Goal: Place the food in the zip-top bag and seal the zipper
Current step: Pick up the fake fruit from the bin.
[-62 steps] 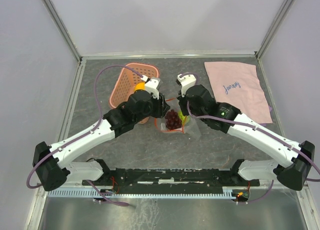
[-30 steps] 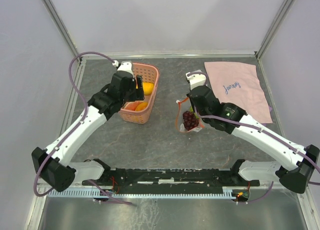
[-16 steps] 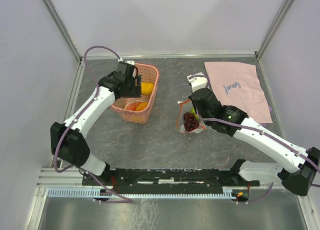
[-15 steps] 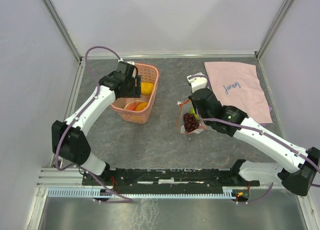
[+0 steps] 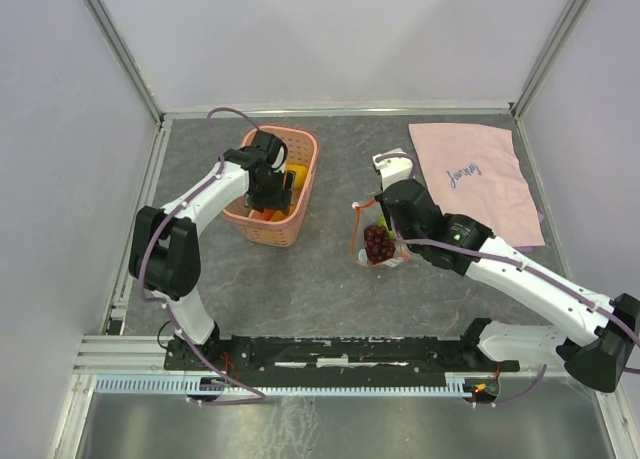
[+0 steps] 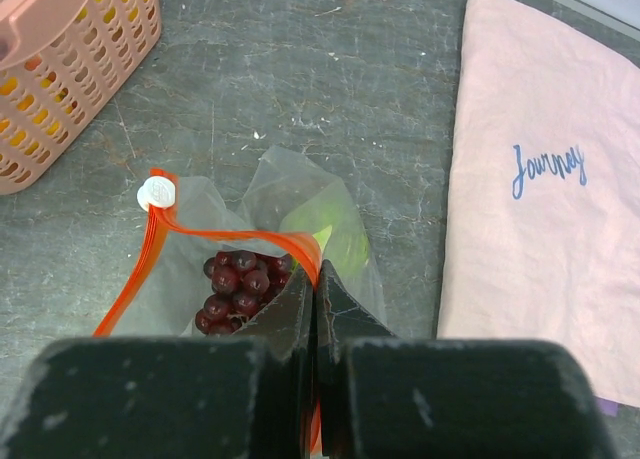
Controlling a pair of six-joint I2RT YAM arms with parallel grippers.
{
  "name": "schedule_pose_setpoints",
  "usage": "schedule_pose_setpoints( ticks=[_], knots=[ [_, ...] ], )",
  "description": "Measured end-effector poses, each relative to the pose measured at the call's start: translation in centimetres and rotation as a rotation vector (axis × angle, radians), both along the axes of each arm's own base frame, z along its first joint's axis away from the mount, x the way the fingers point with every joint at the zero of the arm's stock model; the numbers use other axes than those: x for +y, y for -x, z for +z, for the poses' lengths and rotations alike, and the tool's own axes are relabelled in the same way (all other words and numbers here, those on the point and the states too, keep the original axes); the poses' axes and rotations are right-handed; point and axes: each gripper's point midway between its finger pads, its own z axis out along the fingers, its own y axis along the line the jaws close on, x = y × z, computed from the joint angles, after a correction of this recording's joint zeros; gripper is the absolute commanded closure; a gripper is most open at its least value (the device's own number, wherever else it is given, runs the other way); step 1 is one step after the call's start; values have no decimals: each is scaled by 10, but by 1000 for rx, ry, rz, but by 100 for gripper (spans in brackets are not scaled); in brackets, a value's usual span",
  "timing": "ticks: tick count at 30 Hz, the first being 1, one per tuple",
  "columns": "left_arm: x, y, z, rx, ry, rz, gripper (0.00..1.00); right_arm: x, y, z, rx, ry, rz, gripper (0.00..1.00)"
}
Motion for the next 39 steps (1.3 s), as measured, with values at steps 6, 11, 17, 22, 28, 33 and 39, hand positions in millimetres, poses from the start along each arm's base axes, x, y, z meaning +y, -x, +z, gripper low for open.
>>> schedule_pose_setpoints(
  ticks=[6, 11, 17, 22, 28, 33, 39],
  knots=[
    [-5, 3, -2, 29, 26, -30, 26, 0, 0, 0, 0, -1, 1, 99],
    [-8, 8, -2, 49, 48, -47, 26, 0, 0, 0, 0, -1, 2, 99],
    [-11, 8, 2, 53, 69, -54, 26, 1, 0, -2, 1, -5, 5, 99],
    [-15, 10, 4, 66, 98, -64, 27, 5, 0, -1, 0, -20, 15, 99],
    [-19, 14, 5, 77, 129, -75, 30, 4, 0, -3, 2, -18, 15, 99],
    [-19, 18, -4, 109, 132, -78, 30, 4, 0, -3, 3, -18, 15, 99],
    [-15, 24, -30, 177, 101, -70, 27, 6, 0, -3, 2, -25, 20, 98]
  ],
)
